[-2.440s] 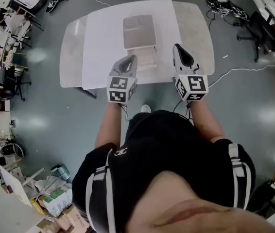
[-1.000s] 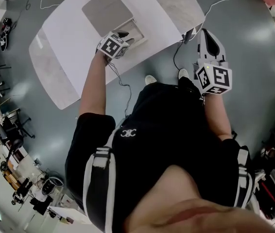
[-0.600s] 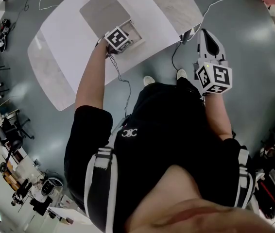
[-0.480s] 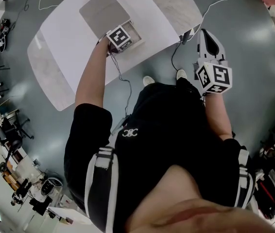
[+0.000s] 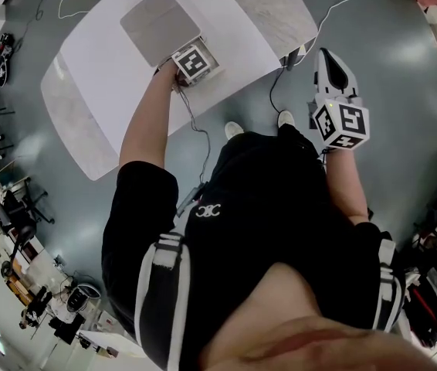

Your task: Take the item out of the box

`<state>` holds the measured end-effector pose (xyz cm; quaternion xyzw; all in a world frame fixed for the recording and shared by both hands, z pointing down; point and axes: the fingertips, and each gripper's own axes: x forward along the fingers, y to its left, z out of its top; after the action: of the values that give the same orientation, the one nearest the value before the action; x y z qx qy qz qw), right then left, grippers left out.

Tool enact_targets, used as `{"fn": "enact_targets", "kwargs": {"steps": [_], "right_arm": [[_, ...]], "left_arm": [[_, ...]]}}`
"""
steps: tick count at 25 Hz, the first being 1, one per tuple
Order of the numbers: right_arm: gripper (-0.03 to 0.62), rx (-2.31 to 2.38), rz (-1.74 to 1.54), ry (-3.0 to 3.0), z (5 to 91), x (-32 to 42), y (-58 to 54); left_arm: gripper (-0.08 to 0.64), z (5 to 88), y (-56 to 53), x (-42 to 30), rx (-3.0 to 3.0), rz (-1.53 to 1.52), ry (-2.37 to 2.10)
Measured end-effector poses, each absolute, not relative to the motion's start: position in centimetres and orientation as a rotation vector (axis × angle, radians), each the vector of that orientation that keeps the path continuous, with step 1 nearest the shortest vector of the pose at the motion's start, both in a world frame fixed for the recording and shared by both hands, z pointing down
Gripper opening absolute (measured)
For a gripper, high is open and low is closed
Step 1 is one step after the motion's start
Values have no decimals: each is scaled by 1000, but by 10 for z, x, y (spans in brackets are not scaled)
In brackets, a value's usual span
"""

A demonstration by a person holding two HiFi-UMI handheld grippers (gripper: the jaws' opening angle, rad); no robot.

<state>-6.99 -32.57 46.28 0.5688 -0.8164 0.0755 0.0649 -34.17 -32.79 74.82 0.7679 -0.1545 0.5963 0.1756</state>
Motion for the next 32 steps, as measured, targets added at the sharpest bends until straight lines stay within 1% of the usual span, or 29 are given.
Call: {"fn": "enact_targets", "kwargs": {"steps": [3, 8, 15, 18, 21, 25, 32], "right_arm": [[14, 1720, 238, -2463, 465, -62, -329], [14, 1698, 264, -2490, 467, -59, -336], [14, 1605, 301, -2581, 470, -68, -346], [14, 1535, 284, -2630, 464, -78, -353], [12, 1466, 261, -2682, 458, -91, -362], [14, 1386, 230, -2733, 448, -108, -367], [14, 1265, 168, -2819, 427, -129, -382]], "left_arm": [[140, 747, -328, -339, 2179, 1621, -462], [135, 742, -325, -338, 2164, 1608, -477], [130, 713, -329, -327, 2273, 1554, -652], [128, 681, -345, -334, 2315, 1495, -871], [126, 644, -359, -345, 2312, 1363, -1132], [124, 588, -366, -359, 2302, 1153, -1442], [124, 474, -369, -352, 2275, 734, -1935]]}}
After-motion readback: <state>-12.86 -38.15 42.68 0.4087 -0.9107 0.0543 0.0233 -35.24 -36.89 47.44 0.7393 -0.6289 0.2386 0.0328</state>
